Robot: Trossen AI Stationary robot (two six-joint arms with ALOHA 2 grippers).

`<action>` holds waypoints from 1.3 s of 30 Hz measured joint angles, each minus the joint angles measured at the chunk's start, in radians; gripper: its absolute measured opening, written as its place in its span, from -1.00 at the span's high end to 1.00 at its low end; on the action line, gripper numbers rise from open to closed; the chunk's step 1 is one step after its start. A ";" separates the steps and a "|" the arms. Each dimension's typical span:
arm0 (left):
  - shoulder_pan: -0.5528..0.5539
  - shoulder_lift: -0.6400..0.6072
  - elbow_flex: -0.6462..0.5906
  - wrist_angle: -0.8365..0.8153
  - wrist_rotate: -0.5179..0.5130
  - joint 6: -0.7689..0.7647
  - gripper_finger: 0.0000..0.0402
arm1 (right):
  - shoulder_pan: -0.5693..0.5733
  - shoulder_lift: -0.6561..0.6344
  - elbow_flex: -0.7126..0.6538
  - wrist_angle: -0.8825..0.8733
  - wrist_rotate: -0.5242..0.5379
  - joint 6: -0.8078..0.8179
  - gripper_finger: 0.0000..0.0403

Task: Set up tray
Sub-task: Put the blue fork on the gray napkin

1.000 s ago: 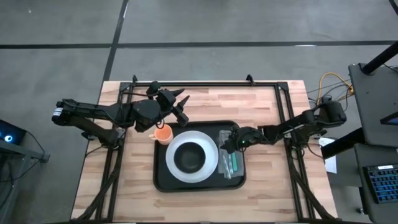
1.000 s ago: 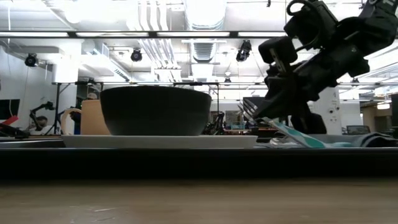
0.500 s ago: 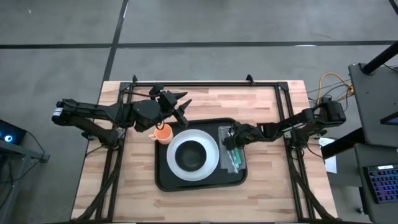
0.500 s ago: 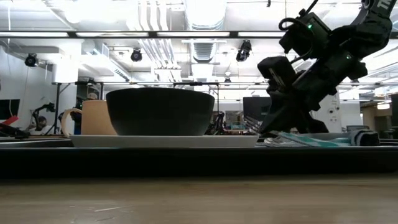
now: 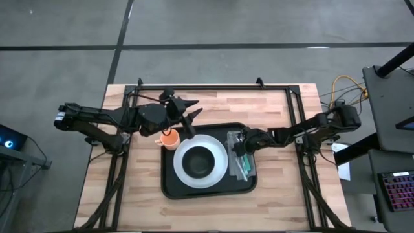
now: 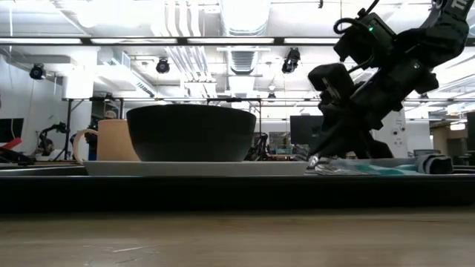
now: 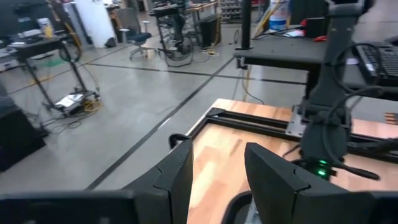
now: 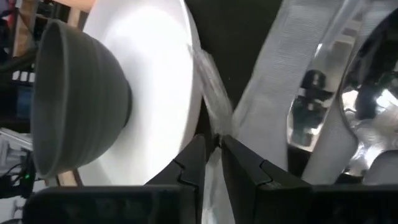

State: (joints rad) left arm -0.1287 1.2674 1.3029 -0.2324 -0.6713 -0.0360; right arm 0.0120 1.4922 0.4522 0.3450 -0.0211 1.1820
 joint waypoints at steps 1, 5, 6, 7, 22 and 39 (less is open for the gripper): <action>0.000 0.000 0.000 0.000 0.011 0.000 0.37 | 0.000 -0.007 0.000 -0.002 -0.001 0.001 0.77; 0.000 0.000 0.001 0.000 0.038 0.000 0.37 | 0.000 -0.038 0.000 -0.019 -0.001 0.021 0.76; 0.000 0.000 0.001 0.000 0.039 0.000 0.37 | 0.000 -0.048 0.000 -0.032 0.000 0.029 0.76; 0.000 0.000 0.001 0.000 0.039 0.000 0.37 | 0.000 -0.055 0.000 -0.037 0.000 0.036 0.76; 0.001 0.000 0.001 -0.004 0.039 0.000 0.37 | 0.160 -0.163 0.358 -0.689 0.183 -0.052 0.44; 0.001 -0.038 0.002 -0.016 -0.075 -0.060 0.37 | 0.236 0.239 0.726 -1.074 0.301 0.056 0.18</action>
State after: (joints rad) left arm -0.1272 1.2296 1.3045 -0.2486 -0.7462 -0.0962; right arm 0.2482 1.7313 1.1781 -0.7292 0.2795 1.2383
